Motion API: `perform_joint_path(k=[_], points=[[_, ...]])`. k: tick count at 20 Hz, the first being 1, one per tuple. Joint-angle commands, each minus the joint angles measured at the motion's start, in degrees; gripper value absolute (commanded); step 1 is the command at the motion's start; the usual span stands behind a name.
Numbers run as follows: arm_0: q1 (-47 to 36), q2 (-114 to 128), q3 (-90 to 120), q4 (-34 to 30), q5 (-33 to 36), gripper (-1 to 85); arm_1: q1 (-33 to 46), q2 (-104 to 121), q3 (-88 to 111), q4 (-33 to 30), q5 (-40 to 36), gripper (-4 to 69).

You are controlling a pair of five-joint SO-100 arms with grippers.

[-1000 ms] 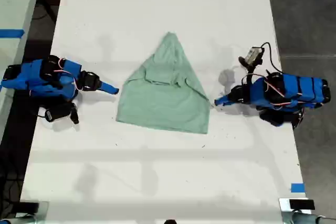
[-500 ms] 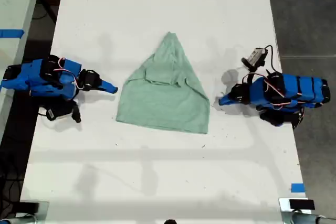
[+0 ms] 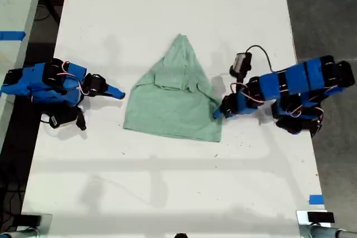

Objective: Fold t shirt

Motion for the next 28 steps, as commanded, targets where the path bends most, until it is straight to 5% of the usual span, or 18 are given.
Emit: perform_joint_path(k=[1,2,8,11,15,20,23,24,25,28], points=[[-0.3,0.4,0.4,-1.3,-1.0,-0.1,1.1,-17.6,-8.2,-4.6,-2.6,13.7],[-0.1,0.4,0.4,-1.3,-1.0,-0.1,1.0,-19.5,-12.0,0.4,-2.4,-0.1],[-0.1,0.4,0.4,-1.3,-1.0,-0.1,0.8,1.1,-13.0,15.7,5.0,-0.9],[0.0,0.4,0.4,-1.3,-1.0,-0.1,2.4,9.1,-15.1,10.5,-4.1,-0.9],[0.0,0.4,0.4,-1.3,-1.1,-0.1,1.1,-7.0,-30.5,3.9,-12.3,-0.9],[0.1,0.4,0.4,-1.3,-1.1,-0.1,0.2,-35.6,-59.1,8.4,-16.6,-0.8],[0.2,0.4,0.4,-1.3,-1.1,-0.1,0.4,-37.2,-64.5,13.7,-16.3,20.8],[0.2,0.4,0.4,-1.3,-1.1,-0.1,0.8,-34.7,-64.4,16.2,-16.3,17.1],[0.2,0.4,0.4,-1.3,-1.1,-0.1,1.0,-31.0,-63.1,19.4,-14.8,2.2],[0.2,0.4,0.4,-1.3,-1.1,-0.1,1.8,-14.0,-49.1,21.2,-13.1,0.7]])
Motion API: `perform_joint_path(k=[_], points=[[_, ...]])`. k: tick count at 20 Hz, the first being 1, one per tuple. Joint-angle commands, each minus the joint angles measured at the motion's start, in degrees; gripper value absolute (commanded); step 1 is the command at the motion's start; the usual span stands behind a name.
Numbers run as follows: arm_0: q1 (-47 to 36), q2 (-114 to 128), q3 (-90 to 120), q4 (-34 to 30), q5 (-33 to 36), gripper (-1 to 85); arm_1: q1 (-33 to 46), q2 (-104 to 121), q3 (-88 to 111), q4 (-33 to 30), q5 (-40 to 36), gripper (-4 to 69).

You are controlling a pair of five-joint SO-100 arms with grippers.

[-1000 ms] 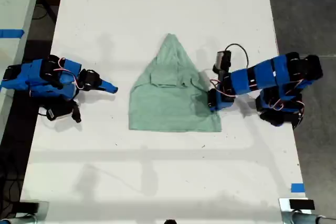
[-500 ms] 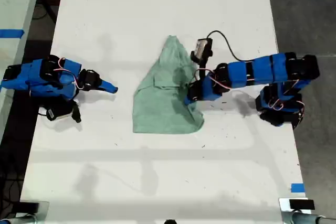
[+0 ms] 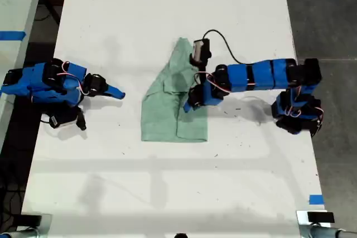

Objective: Fold t shirt

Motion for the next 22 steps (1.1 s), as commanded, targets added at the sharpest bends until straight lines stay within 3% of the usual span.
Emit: perform_joint_path(k=[1,6,8,10,12,13,14,22], points=[[0.3,0.4,0.4,-1.3,-1.1,-0.1,0.6,20.7,13.4,0.5,3.5,0.7],[0.2,0.4,0.4,-1.3,-1.1,-0.1,0.5,66.6,62.9,-14.9,7.2,0.7],[0.2,0.4,0.4,-1.3,-1.1,-0.1,-0.1,78.6,78.0,-21.4,4.2,0.8],[0.1,0.4,0.4,-1.4,-1.1,0.1,0.2,88.1,88.3,-23.7,0.9,0.8],[0.4,0.4,0.4,-1.4,-1.1,1.0,1.6,101.8,96.3,-19.2,-1.1,0.8],[0.3,0.4,0.4,-1.4,-1.1,2.1,2.6,111.4,100.1,-12.0,-0.6,0.8],[0.3,0.4,0.4,-1.4,-1.1,3.2,3.2,110.5,99.8,-9.0,3.4,0.8],[0.5,0.4,0.5,-1.4,-1.4,-0.1,4.3,110.6,99.8,-5.6,7.6,0.7]])
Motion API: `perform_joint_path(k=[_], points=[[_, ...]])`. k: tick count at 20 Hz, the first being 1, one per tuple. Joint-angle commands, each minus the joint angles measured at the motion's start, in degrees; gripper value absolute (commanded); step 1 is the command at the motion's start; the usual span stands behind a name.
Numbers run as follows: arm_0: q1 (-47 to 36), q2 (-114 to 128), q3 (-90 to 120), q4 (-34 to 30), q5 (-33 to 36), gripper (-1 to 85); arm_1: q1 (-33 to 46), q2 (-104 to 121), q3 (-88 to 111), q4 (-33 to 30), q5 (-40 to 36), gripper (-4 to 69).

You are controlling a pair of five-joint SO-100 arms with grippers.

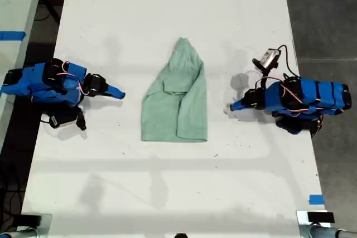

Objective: Fold t shirt

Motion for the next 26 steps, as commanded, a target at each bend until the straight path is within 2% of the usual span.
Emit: perform_joint_path(k=[1,9,10,12,13,15,17,20,26], points=[[0.5,0.4,0.5,-1.4,-1.4,-0.1,0.5,1.1,3.2,0.4,1.2,0.5],[0.4,0.4,0.5,-1.8,-1.1,-0.1,1.1,1.1,3.3,-0.2,-0.4,-0.1],[0.4,0.4,0.4,-1.8,-1.1,-0.1,0.6,1.1,3.3,1.0,1.7,-0.1],[-1.5,0.4,0.0,-1.8,-0.4,-0.1,-0.4,1.1,3.3,6.2,12.8,-0.1],[-2.0,0.4,-0.1,-1.5,-0.4,-0.1,-1.1,1.1,3.1,6.9,14.9,-0.2],[-1.5,0.4,-0.1,-1.2,-0.6,-0.1,-2.5,1.1,2.7,7.1,14.9,-0.9],[-1.2,0.4,0.0,-1.2,-0.8,-0.1,-1.7,1.1,2.7,6.8,10.6,-0.9],[-1.0,0.4,0.1,-1.2,-0.8,-0.1,-1.3,1.1,2.6,6.7,8.6,-0.5],[-0.9,0.4,0.2,-1.1,-1.0,-0.1,-0.5,1.1,3.0,6.3,11.2,-1.2]])
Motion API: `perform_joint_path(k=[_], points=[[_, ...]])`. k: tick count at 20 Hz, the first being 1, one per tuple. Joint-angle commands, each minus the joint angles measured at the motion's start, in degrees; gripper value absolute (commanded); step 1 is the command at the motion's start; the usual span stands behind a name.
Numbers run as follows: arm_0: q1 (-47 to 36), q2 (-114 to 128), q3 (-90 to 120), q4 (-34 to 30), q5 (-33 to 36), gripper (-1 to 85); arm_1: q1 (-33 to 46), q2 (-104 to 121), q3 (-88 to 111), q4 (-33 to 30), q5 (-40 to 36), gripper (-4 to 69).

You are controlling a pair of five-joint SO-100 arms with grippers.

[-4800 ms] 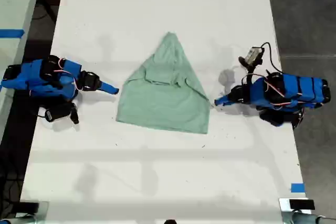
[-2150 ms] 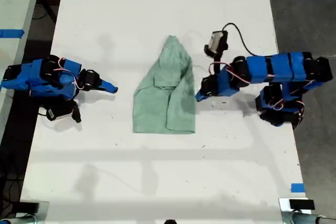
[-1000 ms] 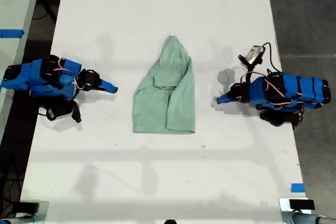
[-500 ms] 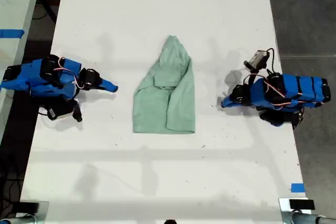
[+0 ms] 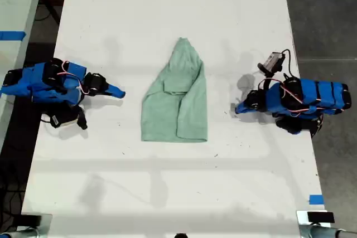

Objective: Fold t shirt

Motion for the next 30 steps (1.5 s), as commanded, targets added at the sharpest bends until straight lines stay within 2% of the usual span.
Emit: perform_joint_path(k=[1,30], points=[[0.0,0.4,0.2,-1.1,-0.7,-0.1,0.5,0.9,3.1,-0.6,1.8,-1.5],[0.7,0.4,0.2,-1.2,-0.7,-0.1,0.9,0.9,3.1,-0.8,2.1,-1.5]])
